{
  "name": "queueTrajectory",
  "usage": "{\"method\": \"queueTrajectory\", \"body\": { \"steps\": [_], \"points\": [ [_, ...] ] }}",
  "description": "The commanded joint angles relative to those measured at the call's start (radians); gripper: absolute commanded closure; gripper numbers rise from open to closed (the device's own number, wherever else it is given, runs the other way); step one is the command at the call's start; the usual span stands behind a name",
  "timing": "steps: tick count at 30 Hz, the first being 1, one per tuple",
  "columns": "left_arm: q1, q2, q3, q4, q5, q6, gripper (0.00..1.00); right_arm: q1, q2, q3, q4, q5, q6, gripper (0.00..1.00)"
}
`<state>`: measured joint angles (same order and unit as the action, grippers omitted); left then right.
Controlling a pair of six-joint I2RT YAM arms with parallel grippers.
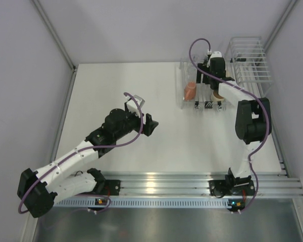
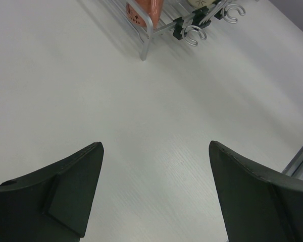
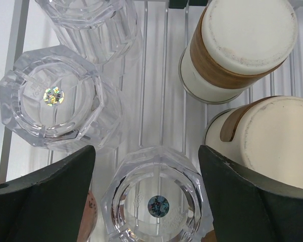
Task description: Load the cups into the dish rack
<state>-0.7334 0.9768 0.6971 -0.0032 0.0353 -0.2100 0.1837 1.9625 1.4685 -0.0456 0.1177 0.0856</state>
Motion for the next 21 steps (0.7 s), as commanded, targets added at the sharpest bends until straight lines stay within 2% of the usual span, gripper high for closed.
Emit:
{"method": "queueTrajectory", "body": {
  "steps": [1,9,11,16,18,21],
  "points": [
    [0.005,-0.024,-0.004,0.022,-0.008,0.011,0.09,0.017,-0.085,0.041,0.064,-0.001,-0.012,0.17],
    [0.005,-0.033,0.018,0.008,-0.006,0.008,0.09,0.017,-0.229,-0.034,0.085,-0.032,-0.007,0.16],
    [0.005,-0.044,0.03,-0.021,-0.006,0.006,0.09,0.016,-0.273,-0.059,0.085,-0.042,0.008,0.12],
    [0.006,-0.078,0.09,-0.087,-0.024,0.006,0.09,0.017,-0.476,-0.148,0.067,-0.098,0.034,0.01],
    [0.008,-0.085,0.132,-0.119,-0.058,0.012,0.09,0.017,-0.574,-0.197,0.049,-0.102,0.054,0.01],
    [0.008,-0.101,0.188,-0.196,-0.112,0.032,0.08,0.017,-0.715,-0.26,-0.08,-0.081,0.097,0.01]
  ]
}}
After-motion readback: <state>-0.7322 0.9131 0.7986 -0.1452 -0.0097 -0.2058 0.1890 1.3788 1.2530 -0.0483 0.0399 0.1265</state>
